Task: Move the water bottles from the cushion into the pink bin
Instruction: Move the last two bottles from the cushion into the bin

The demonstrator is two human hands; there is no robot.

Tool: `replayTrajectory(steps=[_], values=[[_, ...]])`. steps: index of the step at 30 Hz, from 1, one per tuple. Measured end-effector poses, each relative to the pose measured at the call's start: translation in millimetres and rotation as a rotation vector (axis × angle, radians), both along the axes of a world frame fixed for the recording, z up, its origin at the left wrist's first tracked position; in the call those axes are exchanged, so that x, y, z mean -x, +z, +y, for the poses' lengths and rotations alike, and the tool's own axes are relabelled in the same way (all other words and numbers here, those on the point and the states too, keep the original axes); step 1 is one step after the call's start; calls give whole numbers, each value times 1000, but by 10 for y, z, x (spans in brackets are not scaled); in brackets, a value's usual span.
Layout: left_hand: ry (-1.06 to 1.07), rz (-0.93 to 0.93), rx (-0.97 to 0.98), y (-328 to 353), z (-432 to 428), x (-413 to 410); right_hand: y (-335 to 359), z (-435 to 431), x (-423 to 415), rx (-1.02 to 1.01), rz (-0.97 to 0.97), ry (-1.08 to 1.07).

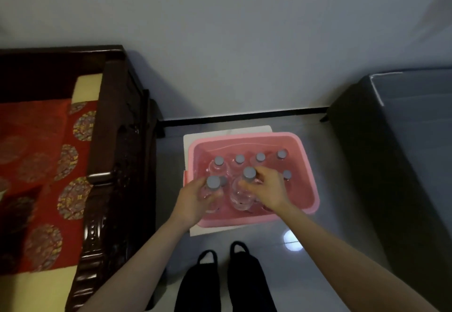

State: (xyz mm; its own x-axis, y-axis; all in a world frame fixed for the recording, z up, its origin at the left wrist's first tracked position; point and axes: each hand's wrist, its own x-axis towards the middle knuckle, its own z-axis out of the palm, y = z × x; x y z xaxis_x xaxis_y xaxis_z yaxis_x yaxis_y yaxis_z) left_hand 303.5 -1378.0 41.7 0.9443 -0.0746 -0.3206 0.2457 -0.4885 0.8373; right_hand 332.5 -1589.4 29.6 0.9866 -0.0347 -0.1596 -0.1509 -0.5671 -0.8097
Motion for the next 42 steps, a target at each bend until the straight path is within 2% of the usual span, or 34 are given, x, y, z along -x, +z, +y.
replayTrajectory(steps=[6,11,13,18,24,28,35,42], values=[[132,-3,-202,19,-73,-11,-339,56,-159,75,153,283],[15,-20,-456,8,-151,-16,-544,66,-106,194,203,375],[-49,-38,-537,-8,-192,-30,-589,91,-118,281,227,479],[-139,-50,-631,-74,-249,8,-710,149,-122,461,281,642],[-248,-11,-698,-116,-215,-7,-809,260,-186,567,310,648],[-349,100,-756,-155,-249,-77,-790,167,-242,482,334,674],[-468,261,-811,-536,-380,-236,-684,-194,-236,343,218,548],[-504,373,-777,-754,-409,-411,-689,-214,-213,368,124,563]])
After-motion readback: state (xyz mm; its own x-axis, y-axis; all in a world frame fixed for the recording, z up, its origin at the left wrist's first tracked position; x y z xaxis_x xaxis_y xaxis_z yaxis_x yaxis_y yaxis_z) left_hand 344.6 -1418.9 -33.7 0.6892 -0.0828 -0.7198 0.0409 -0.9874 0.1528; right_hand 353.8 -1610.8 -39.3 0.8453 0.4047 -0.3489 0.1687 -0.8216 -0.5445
